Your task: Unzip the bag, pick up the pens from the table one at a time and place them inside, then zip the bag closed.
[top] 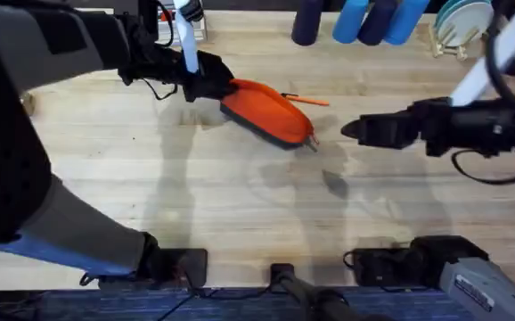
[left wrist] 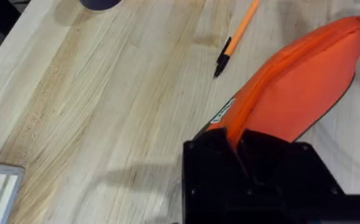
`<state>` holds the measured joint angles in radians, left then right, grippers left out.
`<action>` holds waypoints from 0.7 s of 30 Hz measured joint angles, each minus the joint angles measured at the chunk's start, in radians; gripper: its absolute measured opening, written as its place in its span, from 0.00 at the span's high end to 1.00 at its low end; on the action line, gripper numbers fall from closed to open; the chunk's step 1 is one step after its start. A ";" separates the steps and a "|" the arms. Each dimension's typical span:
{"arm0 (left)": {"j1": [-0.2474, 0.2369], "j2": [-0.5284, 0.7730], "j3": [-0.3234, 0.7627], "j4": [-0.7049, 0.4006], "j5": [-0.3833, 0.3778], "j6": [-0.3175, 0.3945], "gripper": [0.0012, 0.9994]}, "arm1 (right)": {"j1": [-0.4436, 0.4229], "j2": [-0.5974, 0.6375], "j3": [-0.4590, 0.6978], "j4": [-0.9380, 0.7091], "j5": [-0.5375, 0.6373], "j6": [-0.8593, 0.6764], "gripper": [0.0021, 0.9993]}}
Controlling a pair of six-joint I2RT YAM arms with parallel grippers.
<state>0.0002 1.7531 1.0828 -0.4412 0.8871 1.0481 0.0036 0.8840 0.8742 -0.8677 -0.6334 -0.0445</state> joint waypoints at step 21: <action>0.000 0.000 0.000 0.000 0.000 0.000 0.96 | 0.084 0.316 0.000 0.229 0.000 0.013 0.00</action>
<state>0.0002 1.7531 1.0828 -0.4411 0.8870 1.0481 0.0872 1.2001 0.8742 -0.6391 -0.6331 -0.0319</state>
